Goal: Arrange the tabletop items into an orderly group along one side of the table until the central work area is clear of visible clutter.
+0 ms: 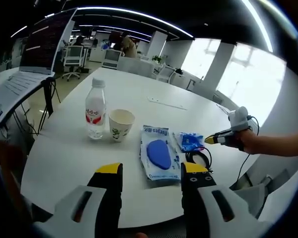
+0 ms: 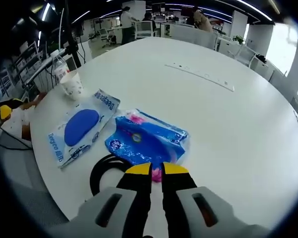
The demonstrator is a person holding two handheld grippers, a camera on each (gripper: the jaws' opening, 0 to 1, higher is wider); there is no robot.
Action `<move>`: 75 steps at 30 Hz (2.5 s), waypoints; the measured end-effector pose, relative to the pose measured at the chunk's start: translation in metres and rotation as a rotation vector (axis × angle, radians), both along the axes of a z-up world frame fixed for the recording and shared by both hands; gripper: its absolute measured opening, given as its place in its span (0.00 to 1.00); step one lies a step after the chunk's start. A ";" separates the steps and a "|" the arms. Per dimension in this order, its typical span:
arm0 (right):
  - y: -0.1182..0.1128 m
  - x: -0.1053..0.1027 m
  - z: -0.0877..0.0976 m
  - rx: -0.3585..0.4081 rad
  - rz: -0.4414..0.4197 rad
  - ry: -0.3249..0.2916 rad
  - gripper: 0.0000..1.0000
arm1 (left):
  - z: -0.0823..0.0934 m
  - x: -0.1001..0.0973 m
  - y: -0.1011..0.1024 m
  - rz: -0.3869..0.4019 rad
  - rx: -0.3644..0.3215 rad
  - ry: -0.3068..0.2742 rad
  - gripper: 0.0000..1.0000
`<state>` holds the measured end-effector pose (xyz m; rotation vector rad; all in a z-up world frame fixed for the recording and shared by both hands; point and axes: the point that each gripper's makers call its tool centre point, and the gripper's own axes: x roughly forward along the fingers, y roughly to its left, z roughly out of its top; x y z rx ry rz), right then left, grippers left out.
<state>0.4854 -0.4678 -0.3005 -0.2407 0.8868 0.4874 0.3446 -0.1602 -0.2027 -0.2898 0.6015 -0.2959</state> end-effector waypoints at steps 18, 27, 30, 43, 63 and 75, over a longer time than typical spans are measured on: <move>0.027 -0.012 0.010 0.020 0.045 -0.023 0.05 | -0.001 -0.001 -0.003 -0.001 -0.007 0.003 0.46; 0.055 -0.013 0.016 0.025 0.118 -0.028 0.06 | -0.001 -0.001 -0.004 -0.006 -0.009 0.001 0.46; 0.065 -0.010 0.017 0.029 0.140 -0.028 0.06 | -0.001 -0.001 -0.004 -0.007 -0.009 0.001 0.46; 0.092 0.002 0.022 0.033 0.211 -0.034 0.07 | 0.001 -0.003 -0.001 -0.003 -0.013 0.004 0.46; 0.127 0.017 0.026 0.033 0.304 -0.020 0.09 | 0.001 0.001 0.006 0.011 -0.024 -0.004 0.46; 0.134 0.036 0.020 0.016 0.342 -0.005 0.10 | 0.002 0.000 0.007 0.017 -0.035 -0.007 0.46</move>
